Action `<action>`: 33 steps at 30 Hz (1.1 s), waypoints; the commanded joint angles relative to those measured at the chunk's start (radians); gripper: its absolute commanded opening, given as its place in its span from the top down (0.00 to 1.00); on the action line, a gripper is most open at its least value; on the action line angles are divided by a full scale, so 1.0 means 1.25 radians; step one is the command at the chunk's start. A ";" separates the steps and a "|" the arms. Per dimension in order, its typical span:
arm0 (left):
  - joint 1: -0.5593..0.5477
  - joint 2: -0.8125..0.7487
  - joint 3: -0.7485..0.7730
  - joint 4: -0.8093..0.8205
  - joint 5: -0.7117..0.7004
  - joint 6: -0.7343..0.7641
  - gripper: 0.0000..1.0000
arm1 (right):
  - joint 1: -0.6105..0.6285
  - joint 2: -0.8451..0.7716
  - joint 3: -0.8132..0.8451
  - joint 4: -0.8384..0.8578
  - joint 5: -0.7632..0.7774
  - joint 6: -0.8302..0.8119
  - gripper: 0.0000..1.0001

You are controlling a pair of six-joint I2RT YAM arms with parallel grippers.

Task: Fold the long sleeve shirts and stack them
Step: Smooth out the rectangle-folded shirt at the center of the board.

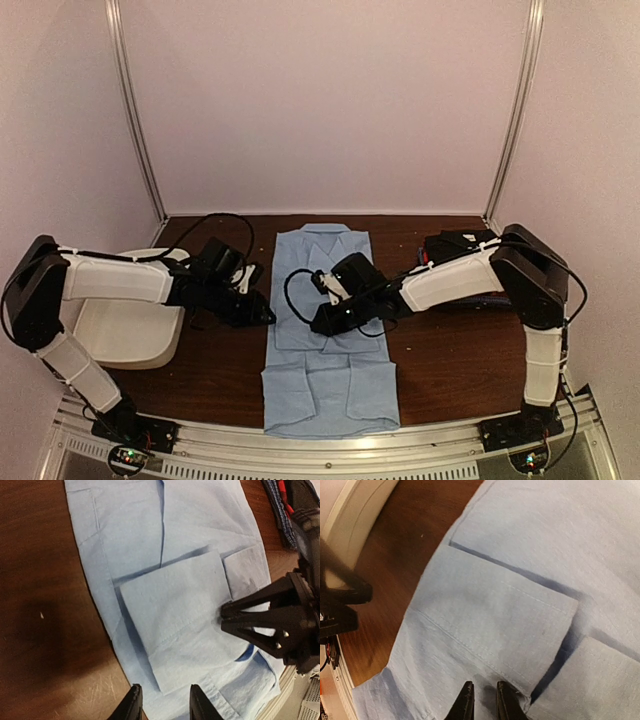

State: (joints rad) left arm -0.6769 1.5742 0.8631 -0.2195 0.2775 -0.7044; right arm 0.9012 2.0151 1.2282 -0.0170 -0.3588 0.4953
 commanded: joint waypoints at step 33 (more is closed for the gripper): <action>-0.250 -0.355 -0.371 0.076 0.144 -0.192 0.48 | 0.023 -0.724 -0.598 -0.098 -0.063 0.233 0.52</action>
State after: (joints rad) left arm -0.9401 1.1408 0.4229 -0.2157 0.4534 -0.8673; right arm 0.9058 1.1954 0.5613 -0.1310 -0.3931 0.6807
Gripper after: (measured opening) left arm 0.521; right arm 0.475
